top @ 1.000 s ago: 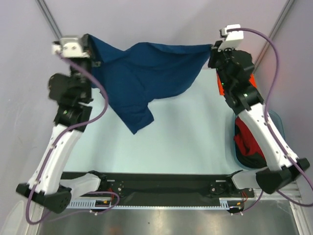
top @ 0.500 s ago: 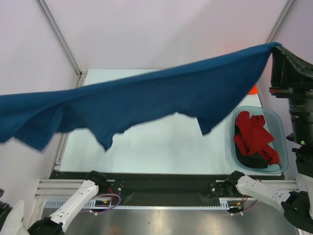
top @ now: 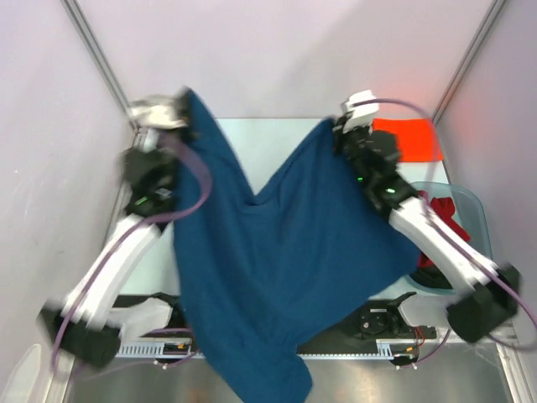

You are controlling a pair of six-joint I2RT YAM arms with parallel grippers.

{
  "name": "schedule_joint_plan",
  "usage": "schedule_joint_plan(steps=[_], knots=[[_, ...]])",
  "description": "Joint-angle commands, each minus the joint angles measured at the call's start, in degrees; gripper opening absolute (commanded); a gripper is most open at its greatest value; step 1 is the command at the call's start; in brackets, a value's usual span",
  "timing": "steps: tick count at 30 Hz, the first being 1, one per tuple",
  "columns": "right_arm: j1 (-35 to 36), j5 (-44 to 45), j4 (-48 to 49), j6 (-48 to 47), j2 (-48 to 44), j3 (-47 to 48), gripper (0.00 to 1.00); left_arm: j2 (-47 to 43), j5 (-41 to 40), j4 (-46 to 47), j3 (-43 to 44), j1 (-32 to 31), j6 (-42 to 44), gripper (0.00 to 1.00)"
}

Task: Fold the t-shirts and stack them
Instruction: Flatten the tshirt out

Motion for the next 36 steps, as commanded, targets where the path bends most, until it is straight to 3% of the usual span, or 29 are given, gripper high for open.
schedule_joint_plan(steps=[1, 8, 15, 19, 29, 36], knots=[[-4.4, -0.1, 15.0, 4.4, 9.1, -10.4, 0.00, 14.5, -5.7, 9.4, -8.2, 0.6, 0.0, 0.00], [-9.3, -1.6, 26.4, 4.7, 37.7, -4.1, 0.00, 44.1, -10.3, 10.3, -4.2, 4.9, -5.6, 0.00], [-14.6, -3.8, 21.2, 7.1, 55.1, 14.7, 0.00, 61.3, -13.5, 2.0, 13.4, 10.4, -6.9, 0.00], [-16.7, -3.7, 18.0, 7.6, 61.6, 23.3, 0.00, 66.9, -12.5, -1.3, 24.6, 11.7, -5.6, 0.00], [-21.6, -5.8, 8.2, 13.6, 77.1, 47.5, 0.00, 73.5, -10.2, -8.3, 37.1, 13.3, -6.4, 0.00], [-23.5, -4.4, 6.7, 16.4, 76.4, 49.5, 0.00, 73.1, -13.6, -8.8, 38.9, 13.5, -7.5, 0.00]])
